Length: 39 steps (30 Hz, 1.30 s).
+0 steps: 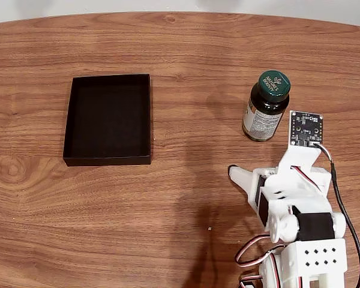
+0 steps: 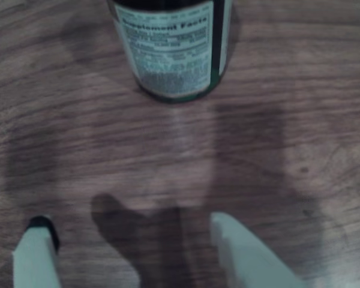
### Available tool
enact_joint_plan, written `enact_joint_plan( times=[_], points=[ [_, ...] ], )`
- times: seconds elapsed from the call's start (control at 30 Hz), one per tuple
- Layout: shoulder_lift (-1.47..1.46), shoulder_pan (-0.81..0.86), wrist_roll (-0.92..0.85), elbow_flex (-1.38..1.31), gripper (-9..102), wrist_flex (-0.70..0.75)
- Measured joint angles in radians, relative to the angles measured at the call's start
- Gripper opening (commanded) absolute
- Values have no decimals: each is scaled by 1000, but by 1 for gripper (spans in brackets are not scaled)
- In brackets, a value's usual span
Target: Pick up the pill bottle and place it in the black box.
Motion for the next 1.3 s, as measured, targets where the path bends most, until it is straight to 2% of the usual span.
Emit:
enact_joint_plan(
  times=[0.47,0.97,1.17,1.3],
  points=[
    [-66,54,-28,0,42,-101],
    [-377,69,-69,0,44,-560],
    [-462,43,-69,0,44,-663],
    [-565,49,-67,0,45,-799]
  ],
)
